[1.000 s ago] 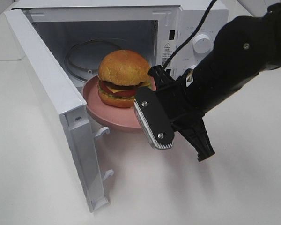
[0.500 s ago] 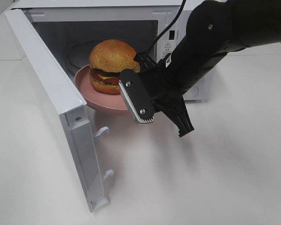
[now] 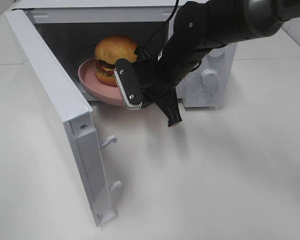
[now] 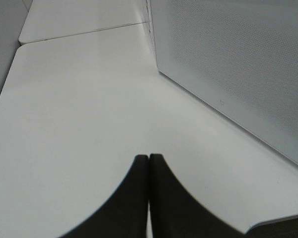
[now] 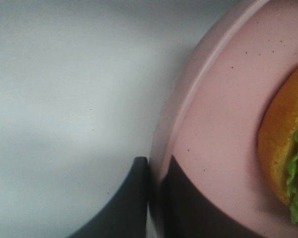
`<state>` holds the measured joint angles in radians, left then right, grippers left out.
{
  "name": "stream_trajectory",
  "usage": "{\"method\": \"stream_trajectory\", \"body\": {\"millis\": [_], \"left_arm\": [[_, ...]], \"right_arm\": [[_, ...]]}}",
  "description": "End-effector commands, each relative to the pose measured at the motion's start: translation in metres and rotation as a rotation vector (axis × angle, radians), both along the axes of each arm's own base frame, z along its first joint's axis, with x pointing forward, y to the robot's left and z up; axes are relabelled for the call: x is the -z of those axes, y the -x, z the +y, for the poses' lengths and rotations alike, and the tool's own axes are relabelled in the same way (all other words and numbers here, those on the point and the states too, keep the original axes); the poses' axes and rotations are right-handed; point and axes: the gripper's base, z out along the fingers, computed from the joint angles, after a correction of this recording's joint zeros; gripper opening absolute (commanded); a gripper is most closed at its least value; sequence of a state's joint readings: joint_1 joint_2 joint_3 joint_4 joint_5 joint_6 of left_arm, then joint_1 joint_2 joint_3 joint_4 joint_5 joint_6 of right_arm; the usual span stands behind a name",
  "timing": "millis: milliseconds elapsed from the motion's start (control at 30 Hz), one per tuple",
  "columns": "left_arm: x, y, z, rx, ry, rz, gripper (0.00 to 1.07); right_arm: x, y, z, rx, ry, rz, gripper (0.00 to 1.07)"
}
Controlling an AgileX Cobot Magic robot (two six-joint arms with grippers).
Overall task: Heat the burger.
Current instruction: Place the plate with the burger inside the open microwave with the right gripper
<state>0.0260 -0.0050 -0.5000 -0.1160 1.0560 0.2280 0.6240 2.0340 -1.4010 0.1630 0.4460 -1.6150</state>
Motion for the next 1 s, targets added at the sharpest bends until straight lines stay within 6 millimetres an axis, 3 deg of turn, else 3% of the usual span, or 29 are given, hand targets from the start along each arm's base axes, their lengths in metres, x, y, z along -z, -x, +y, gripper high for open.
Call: {"method": "stream_trajectory", "body": {"millis": [33,267,300,567,1000], "left_arm": [[0.000,0.003,0.000,0.008,0.007,-0.033,0.00],[0.000,0.003,0.000,0.008,0.007,-0.033,0.00],[0.000,0.003,0.000,0.008,0.007,-0.033,0.00],[0.000,0.003,0.000,0.008,0.007,-0.033,0.00],[0.000,0.003,0.000,0.008,0.007,-0.033,0.00]], "right_arm": [[-0.012,-0.018,0.008,0.065,-0.069,-0.047,0.00],[-0.012,-0.032,0.018,0.128,-0.105,-0.033,0.00],[-0.012,-0.043,0.023,0.157,-0.122,-0.025,0.00],[-0.004,-0.065,0.029,0.240,-0.118,0.004,0.00],[0.000,-0.069,0.029,0.288,-0.129,0.032,0.00]]}}
